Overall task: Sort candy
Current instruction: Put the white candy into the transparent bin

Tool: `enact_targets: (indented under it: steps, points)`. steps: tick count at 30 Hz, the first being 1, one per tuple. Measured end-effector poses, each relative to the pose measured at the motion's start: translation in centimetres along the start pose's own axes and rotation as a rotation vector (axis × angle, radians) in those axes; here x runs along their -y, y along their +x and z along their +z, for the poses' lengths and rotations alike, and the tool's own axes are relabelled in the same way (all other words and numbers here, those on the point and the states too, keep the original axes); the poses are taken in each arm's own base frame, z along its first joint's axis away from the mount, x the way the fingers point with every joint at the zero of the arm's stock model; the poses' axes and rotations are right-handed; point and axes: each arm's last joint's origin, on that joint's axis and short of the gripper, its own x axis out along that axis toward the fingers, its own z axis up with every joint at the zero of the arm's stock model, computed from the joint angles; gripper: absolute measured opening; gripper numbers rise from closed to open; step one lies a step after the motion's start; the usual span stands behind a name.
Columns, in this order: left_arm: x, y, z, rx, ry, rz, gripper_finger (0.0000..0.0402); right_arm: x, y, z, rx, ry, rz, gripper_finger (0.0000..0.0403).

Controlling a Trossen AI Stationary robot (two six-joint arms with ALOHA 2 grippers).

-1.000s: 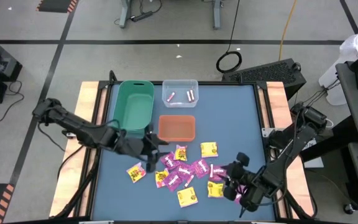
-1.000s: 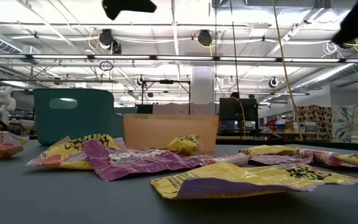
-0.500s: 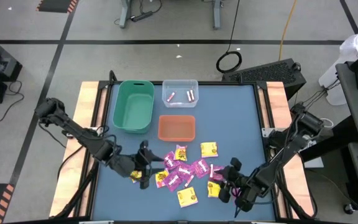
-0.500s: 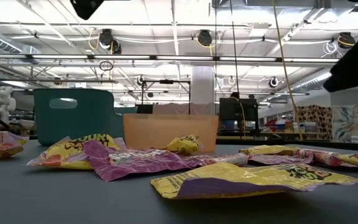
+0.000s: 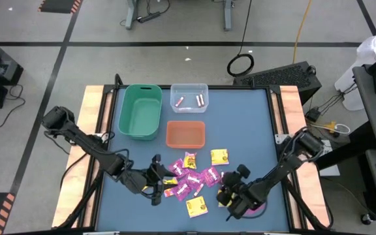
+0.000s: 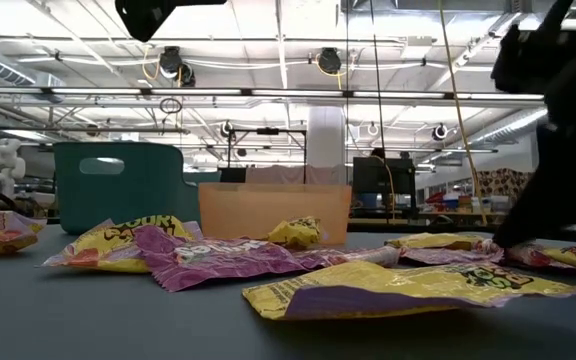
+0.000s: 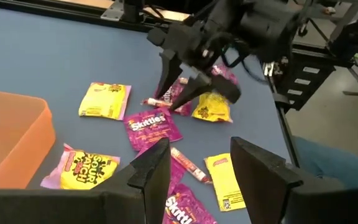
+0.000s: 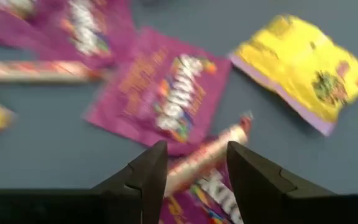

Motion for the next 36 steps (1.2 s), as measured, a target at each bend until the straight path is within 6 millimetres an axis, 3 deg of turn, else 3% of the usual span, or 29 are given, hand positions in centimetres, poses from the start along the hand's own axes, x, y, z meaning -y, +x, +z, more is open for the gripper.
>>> enact_targets:
  steps: [9,24,31,36]
  points:
    - [0.1,0.0,0.0,0.005,0.006,-0.006,0.0173,-0.9,0.6,-0.5,-0.002,-0.045,-0.049,0.0145]
    - [0.1,-0.1,0.0,0.004,0.0,-0.009,0.0173,-0.8,-0.7,-0.9,-0.01,-0.099,-0.027,0.0006]
    - [0.1,-0.1,0.0,0.003,0.001,-0.008,0.0173,-0.7,-1.7,-0.4,-0.038,-0.087,0.013,0.0005]
    - [0.1,-0.1,0.0,0.002,0.001,-0.009,0.0173,-0.7,-1.7,-0.4,-0.041,-0.063,0.012,0.0034]
